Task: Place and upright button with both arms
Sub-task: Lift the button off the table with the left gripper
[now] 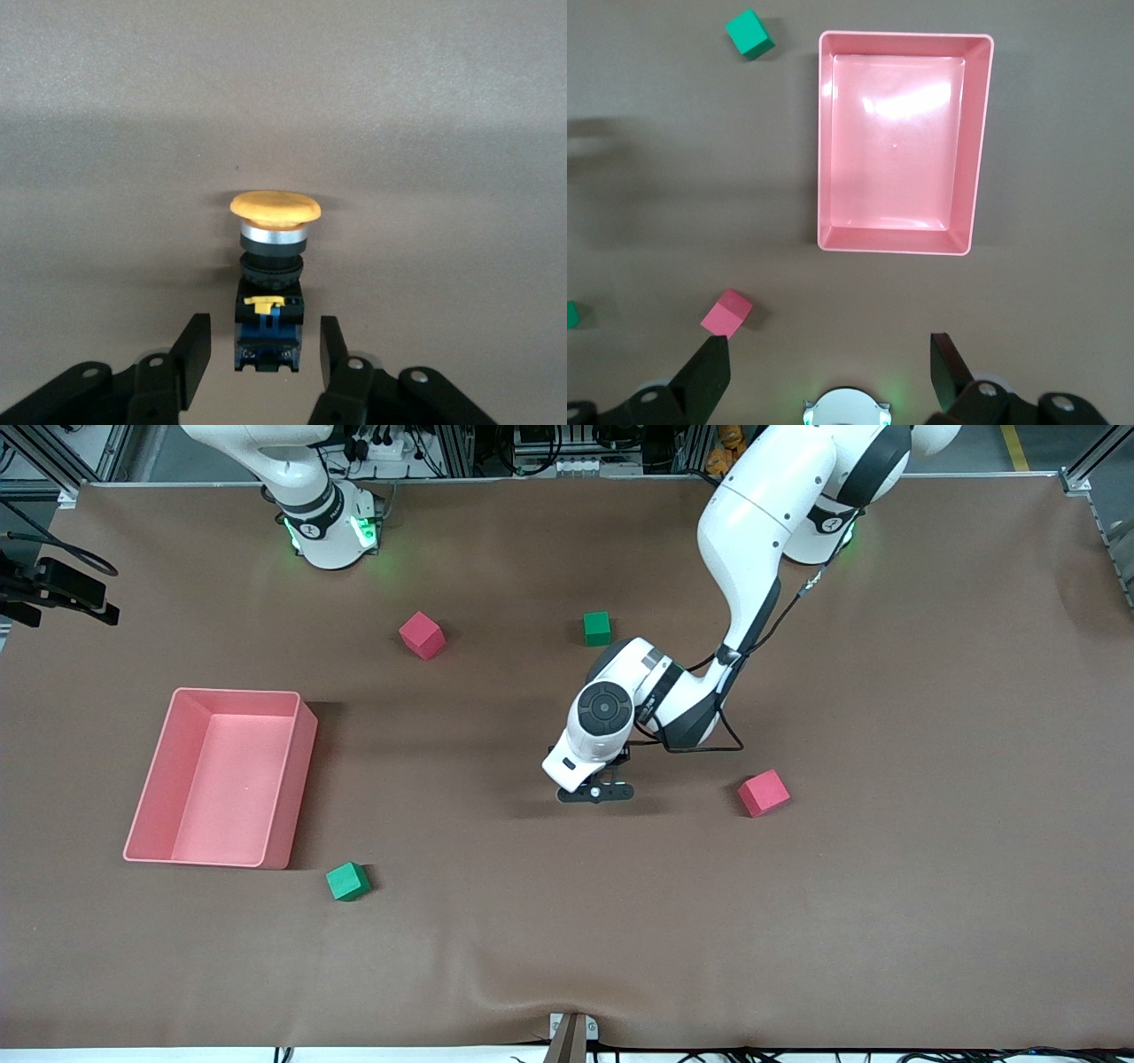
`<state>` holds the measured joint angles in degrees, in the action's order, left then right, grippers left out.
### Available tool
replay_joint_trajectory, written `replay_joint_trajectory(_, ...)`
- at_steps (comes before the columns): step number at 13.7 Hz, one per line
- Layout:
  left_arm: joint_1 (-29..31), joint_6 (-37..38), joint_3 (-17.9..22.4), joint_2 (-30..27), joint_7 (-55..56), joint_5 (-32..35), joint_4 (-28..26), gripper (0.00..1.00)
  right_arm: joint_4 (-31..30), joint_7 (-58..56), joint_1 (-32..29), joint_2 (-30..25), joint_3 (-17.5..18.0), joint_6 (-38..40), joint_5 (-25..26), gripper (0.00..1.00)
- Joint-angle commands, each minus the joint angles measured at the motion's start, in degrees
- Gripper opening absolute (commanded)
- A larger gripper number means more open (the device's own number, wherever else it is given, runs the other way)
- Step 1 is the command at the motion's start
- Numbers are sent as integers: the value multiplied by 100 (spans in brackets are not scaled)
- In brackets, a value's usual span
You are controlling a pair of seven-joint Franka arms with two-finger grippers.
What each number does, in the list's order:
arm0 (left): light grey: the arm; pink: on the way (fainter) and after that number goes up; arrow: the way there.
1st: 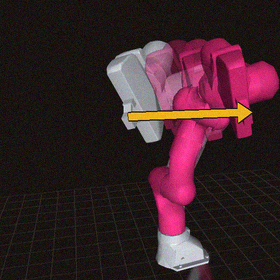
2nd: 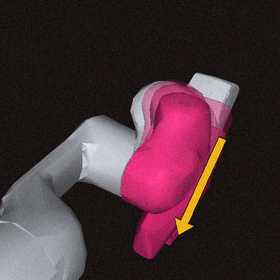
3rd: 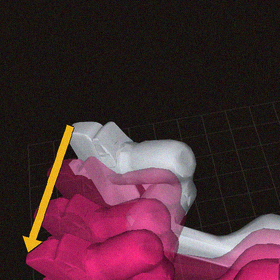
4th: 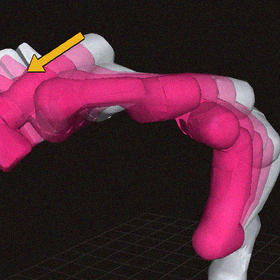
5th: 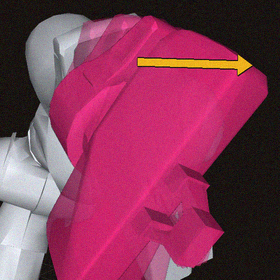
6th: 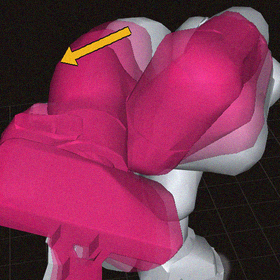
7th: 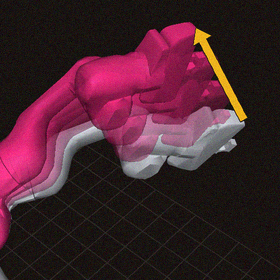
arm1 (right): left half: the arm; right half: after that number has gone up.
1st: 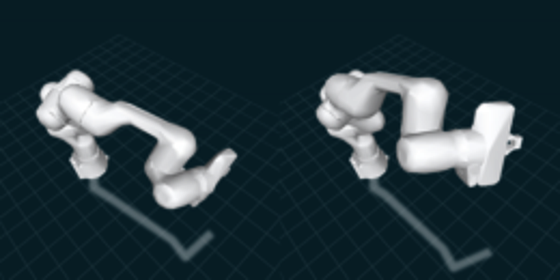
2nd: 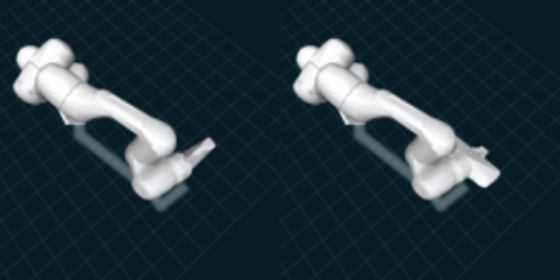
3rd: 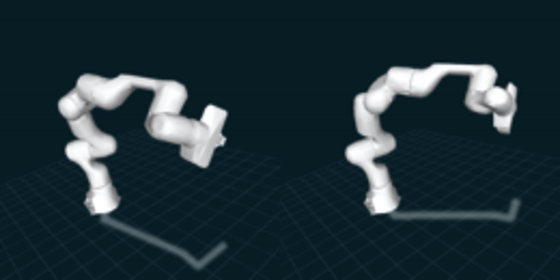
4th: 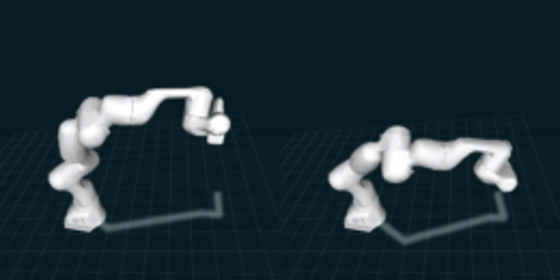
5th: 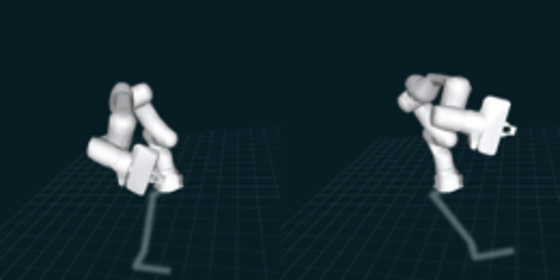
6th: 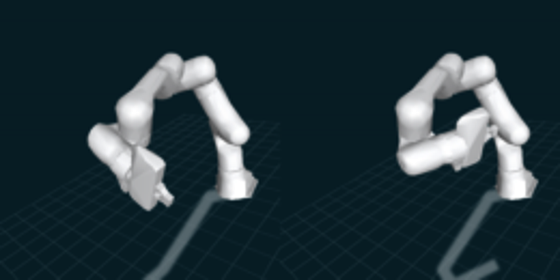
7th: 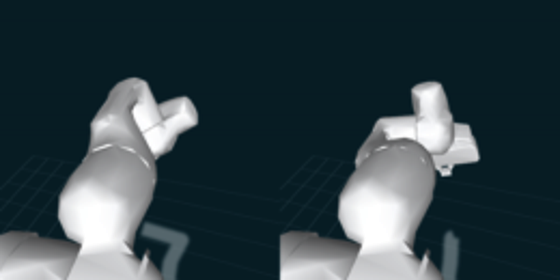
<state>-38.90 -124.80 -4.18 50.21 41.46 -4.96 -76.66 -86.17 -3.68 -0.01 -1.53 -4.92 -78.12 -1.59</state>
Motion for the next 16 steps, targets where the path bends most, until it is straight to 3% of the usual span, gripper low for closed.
replay_joint_trajectory(1, -39, -79, 49, 112, -24, 118, 134, 61, -31, 52, -419, 21, 43, -45, 10, 100)
replay_joint_trajectory(5, -30, -176, 49, 147, -41, 118, 134, 60, -128, 52, -570, 12, 43, -45, -8, 100)
replay_joint_trajectory(7, -30, -185, 49, 156, -41, 118, 134, 55, -128, 61, -483, 21, 69, -150, -8, 100)
replay_joint_trajectory(14, -30, -194, 49, 138, 46, 118, 134, 4, -172, 535, -227, 30, 70, -230, -17, 100)
replay_joint_trajectory(16, -4, -194, 49, 103, -6, 109, 134, 0, -172, 535, -228, 30, 70, -239, -17, 100)
